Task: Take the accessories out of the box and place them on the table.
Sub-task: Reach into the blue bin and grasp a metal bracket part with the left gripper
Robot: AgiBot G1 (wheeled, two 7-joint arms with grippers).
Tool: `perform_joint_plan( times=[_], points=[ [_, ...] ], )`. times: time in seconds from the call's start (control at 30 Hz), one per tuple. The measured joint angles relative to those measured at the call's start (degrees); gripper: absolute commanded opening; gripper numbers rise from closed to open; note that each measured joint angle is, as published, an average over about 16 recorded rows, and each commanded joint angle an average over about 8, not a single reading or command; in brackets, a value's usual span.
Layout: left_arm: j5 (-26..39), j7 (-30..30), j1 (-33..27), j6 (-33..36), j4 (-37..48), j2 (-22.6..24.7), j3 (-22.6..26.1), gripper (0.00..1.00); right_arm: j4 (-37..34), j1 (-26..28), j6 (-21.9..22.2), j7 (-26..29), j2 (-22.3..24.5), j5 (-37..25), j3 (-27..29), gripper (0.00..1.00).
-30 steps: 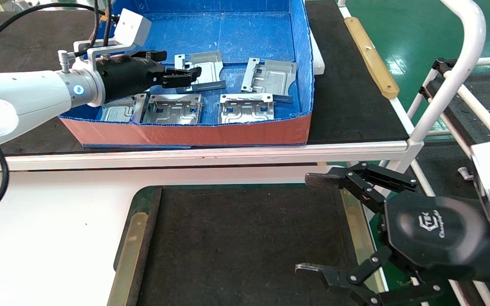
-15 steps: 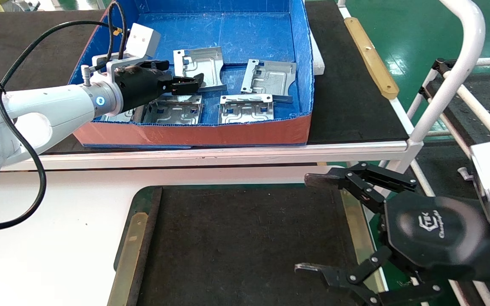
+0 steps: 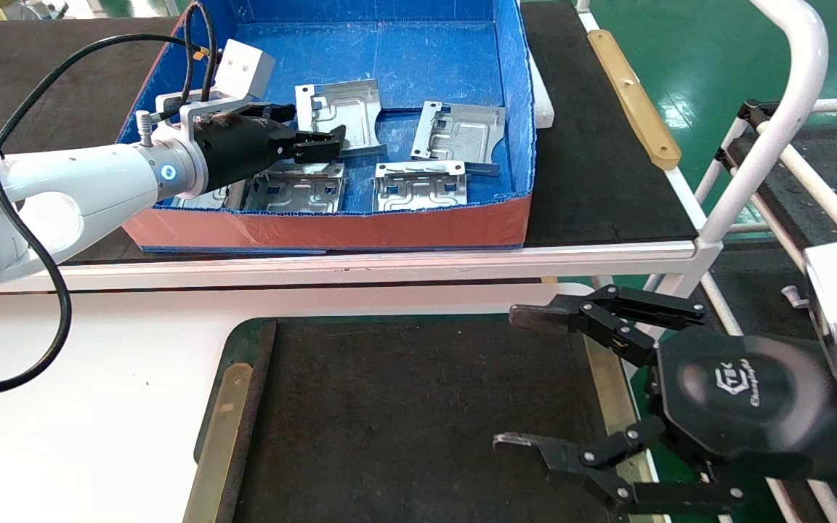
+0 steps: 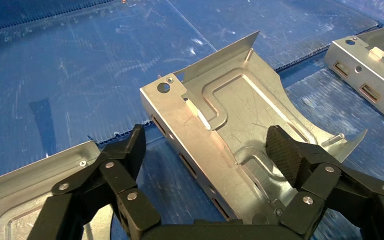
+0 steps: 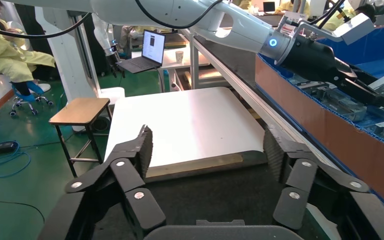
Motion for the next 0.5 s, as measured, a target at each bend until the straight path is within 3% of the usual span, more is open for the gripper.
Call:
perform_joint_plan(
  times=[0.5],
  points=[
    [0.25, -0.06, -0.08, 0.32, -0.08, -0.22, 0.08, 0.00, 0.00, 0.00, 0.00, 0.00, 0.00, 0.00, 0.00, 0.00]
  ],
)
